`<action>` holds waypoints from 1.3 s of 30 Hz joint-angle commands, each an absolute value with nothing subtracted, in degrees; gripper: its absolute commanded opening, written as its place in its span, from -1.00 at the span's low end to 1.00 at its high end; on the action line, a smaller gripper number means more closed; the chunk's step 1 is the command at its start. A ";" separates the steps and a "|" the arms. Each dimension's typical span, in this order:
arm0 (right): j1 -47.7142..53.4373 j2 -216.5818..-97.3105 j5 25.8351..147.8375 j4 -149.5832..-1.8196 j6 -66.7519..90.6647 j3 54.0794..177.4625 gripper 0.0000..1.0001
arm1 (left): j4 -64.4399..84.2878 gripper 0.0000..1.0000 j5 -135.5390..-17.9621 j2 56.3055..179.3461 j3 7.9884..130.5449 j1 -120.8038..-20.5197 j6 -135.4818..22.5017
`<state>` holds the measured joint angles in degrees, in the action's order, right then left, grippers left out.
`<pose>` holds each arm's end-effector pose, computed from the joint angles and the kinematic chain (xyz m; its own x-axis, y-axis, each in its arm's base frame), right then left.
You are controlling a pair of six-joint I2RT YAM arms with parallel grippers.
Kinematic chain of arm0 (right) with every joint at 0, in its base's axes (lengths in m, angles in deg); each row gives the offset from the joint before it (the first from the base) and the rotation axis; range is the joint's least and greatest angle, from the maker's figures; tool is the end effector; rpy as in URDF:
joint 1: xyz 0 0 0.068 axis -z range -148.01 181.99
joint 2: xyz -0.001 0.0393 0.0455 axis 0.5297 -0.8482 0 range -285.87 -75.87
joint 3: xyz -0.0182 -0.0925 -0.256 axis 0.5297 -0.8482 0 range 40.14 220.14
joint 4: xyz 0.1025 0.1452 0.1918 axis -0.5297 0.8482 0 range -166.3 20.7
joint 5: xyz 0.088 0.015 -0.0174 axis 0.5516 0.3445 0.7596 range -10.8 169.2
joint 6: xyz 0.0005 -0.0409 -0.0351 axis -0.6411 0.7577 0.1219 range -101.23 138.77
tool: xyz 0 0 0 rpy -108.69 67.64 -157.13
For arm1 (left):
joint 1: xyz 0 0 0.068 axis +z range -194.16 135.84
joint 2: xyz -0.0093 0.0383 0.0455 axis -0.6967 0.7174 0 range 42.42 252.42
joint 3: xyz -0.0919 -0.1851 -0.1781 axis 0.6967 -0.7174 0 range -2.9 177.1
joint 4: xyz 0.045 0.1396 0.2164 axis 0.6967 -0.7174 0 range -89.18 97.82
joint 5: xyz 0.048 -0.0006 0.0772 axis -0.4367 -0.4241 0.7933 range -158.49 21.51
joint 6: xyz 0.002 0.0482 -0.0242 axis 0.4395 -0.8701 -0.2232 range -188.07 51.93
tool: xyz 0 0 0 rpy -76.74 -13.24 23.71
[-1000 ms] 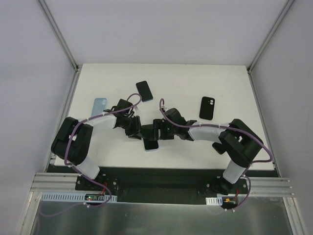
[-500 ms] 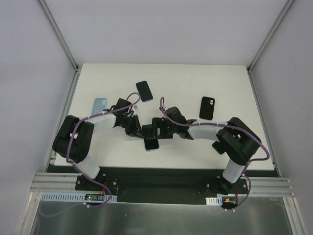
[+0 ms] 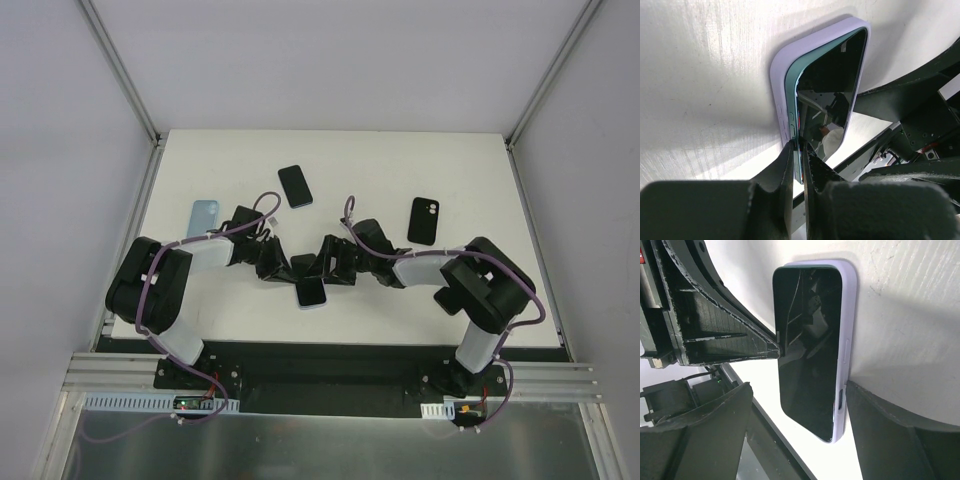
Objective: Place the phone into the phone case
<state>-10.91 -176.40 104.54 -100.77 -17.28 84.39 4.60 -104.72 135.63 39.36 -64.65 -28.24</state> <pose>0.2419 0.2456 0.1466 -0.8311 -0.0461 -0.5543 -0.4856 0.5461 0.6826 0.2699 -0.1232 0.1414 -0.9717 -0.1884 -0.1427 -0.0206 0.6690 -0.7430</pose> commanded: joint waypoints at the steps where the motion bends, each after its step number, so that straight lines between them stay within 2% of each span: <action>1: -13.28 -177.38 114.35 -115.05 -22.80 84.00 0.53 | 7.65 -0.99 -110.06 137.17 37.26 -67.10 -25.80; 11: -11.17 -181.07 121.29 -123.74 -24.73 82.94 0.49 | 10.72 -0.98 -110.50 137.78 35.33 -67.10 -25.80; 21: -10.20 -180.81 120.24 -121.12 -24.47 82.68 0.46 | 13.45 -1.00 -112.35 136.64 34.45 -67.10 -24.12; 24: -9.59 -180.98 119.54 -119.89 -23.77 81.10 0.31 | 13.45 -0.98 -112.00 136.55 34.28 -67.10 -23.95; 25: -9.41 -180.90 119.19 -119.89 -23.68 80.57 0.15 | 13.36 -0.97 -111.91 136.55 34.28 -67.10 -23.86; 28: -9.06 -180.72 119.18 -119.89 -22.89 79.78 -0.15 | 13.36 -0.89 -111.56 136.46 34.10 -67.10 -23.25; 33: -8.09 -181.07 120.85 -119.71 -22.45 80.21 -0.49 | 13.09 -0.64 -111.55 133.48 34.01 -66.32 -21.05; 34: -8.00 -180.81 121.29 -119.71 -22.28 80.13 -0.63 | 12.75 -0.54 -111.56 132.60 34.10 -66.05 -20.87; 37: -7.91 -178.79 122.78 -119.71 -21.05 79.95 -0.81 | 10.47 -0.39 -111.91 127.78 35.41 -64.38 -21.40; 39: -7.83 -178.00 123.58 -119.71 -20.43 79.95 -0.84 | 8.62 -0.31 -112.08 125.66 36.21 -63.33 -22.80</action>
<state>-7.89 -181.42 118.51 -114.67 -22.24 79.18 11.11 -109.88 132.44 34.61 -65.07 -22.05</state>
